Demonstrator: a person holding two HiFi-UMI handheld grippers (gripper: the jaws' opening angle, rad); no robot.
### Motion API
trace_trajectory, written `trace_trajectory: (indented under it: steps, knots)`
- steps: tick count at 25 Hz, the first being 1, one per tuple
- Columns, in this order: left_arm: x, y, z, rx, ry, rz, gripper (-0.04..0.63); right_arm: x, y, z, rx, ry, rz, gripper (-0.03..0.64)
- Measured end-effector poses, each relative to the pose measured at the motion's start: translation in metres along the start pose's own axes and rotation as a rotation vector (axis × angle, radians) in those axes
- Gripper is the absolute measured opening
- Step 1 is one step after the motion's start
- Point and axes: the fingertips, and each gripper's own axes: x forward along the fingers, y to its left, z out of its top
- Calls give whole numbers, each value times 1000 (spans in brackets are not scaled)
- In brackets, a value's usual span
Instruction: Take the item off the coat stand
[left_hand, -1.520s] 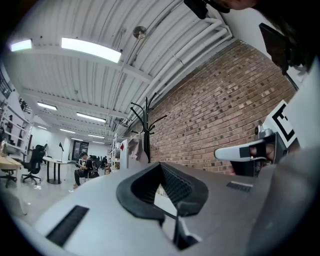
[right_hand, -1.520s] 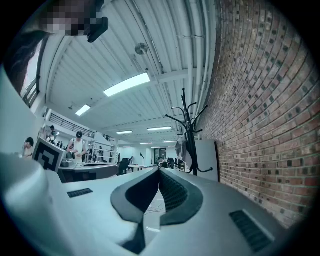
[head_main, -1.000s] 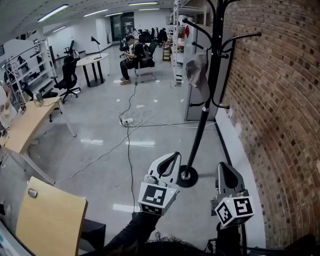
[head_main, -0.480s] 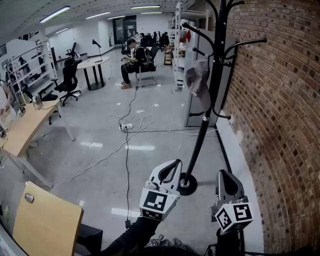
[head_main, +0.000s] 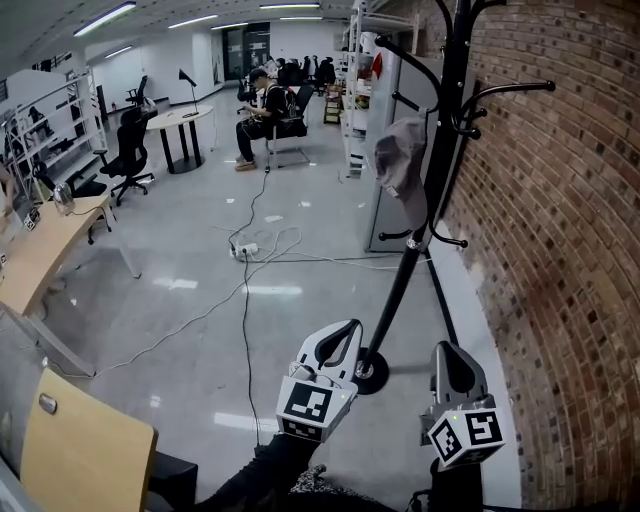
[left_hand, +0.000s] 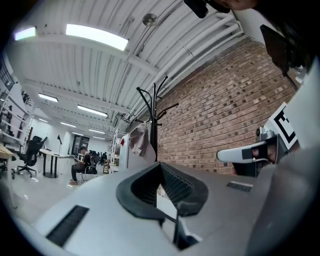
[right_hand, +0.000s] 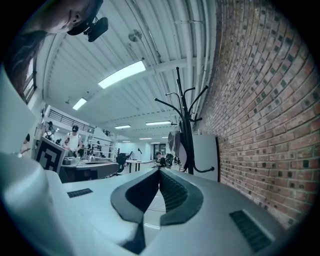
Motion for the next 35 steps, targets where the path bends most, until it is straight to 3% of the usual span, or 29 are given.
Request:
trace_trajectory:
  steps: [14,35]
  knots:
    - [84,72,2,4,-10,-89,9,99,-11,0,-1,-2,-85,9]
    - [160,162,7,22,-30,-195,9,209,-12,3,-11,-31,-179,9]
